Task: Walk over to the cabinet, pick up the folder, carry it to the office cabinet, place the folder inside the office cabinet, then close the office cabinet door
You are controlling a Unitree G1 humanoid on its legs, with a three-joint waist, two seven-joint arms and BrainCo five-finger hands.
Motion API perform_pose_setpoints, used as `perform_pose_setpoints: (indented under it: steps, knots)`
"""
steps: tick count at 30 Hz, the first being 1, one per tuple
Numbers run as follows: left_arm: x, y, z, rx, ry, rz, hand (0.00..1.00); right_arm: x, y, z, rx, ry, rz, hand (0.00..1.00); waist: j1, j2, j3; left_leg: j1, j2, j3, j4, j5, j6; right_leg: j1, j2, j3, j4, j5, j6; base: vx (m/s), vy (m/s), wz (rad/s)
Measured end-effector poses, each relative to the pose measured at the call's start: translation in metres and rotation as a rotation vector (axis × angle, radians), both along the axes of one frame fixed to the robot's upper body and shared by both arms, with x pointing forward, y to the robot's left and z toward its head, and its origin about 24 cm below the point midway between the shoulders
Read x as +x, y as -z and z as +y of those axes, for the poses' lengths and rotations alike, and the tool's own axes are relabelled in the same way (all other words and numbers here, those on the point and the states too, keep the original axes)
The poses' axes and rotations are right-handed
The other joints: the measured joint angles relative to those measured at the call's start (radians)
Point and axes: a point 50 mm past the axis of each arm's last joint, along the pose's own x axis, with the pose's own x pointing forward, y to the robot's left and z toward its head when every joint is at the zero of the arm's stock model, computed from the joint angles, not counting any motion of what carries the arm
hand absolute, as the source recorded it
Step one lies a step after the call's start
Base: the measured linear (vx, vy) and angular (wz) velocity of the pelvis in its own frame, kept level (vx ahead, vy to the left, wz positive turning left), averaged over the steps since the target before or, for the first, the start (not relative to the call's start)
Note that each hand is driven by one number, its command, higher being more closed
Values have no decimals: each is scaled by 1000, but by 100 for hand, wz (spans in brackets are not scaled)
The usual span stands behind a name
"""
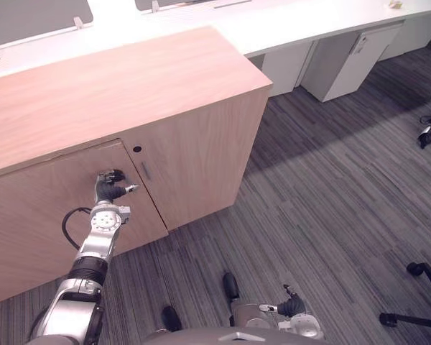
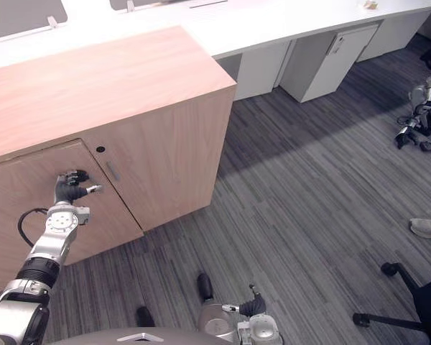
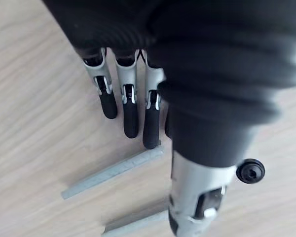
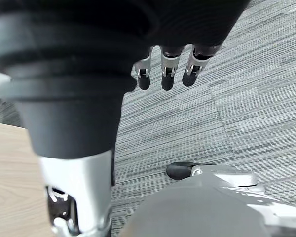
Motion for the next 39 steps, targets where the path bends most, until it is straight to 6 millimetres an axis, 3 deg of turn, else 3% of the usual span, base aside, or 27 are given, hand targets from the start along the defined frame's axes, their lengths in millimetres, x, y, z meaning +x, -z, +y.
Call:
perform_pose_setpoints:
  steps: [6,9,14,19,28,30,33,39]
  knots:
    - [7,-9,-2,-8,4,-36,0,9,-2,0,-3,-10,-18,0,9,9,15,-31,-4,-25,6,-7,1,-26,-10,-35,7,75,-4,110,14,12]
    - [4,-4,-7,-32,9,-28,0,13,-3,1,-4,-17,-27,0,15,10,19,-31,3,-31,6,-9,-1,-22,-3,-46,7,76,-4,78,4,4]
    - [-11,-4,-25,-94,61,-87,0,19,-5,2,-6,-22,-42,0,16,6,23,-2,5,-48,6,-13,1,15,-5,-73,7,73,-9,11,-2,8]
    - [-39,3,-49,-217,142,-134,0,19,-5,1,-7,-22,-41,0,38,3,24,20,-4,-62,4,-14,0,45,-17,-93,6,50,-7,-48,9,12]
    - [-101,59,-75,-432,219,73,0,21,-5,6,5,-27,-39,0,64,-15,12,32,-11,-110,0,-11,5,83,-32,-130,0,36,10,-15,1,15]
    - [-114,81,-72,-439,208,179,0,17,-1,8,9,-26,-14,0,85,-19,0,46,-11,-114,0,-12,3,99,-32,-133,0,31,13,37,-2,6]
    - [-129,107,-65,-431,170,309,0,18,0,11,10,-36,-9,0,88,-22,-5,55,-14,-130,0,-15,3,116,-32,-153,0,27,20,34,-6,13]
    - [-185,163,-35,-359,8,673,0,16,8,13,13,-42,59,0,112,-34,-15,77,-24,-141,1,-19,16,143,-38,-159,3,25,22,15,0,6]
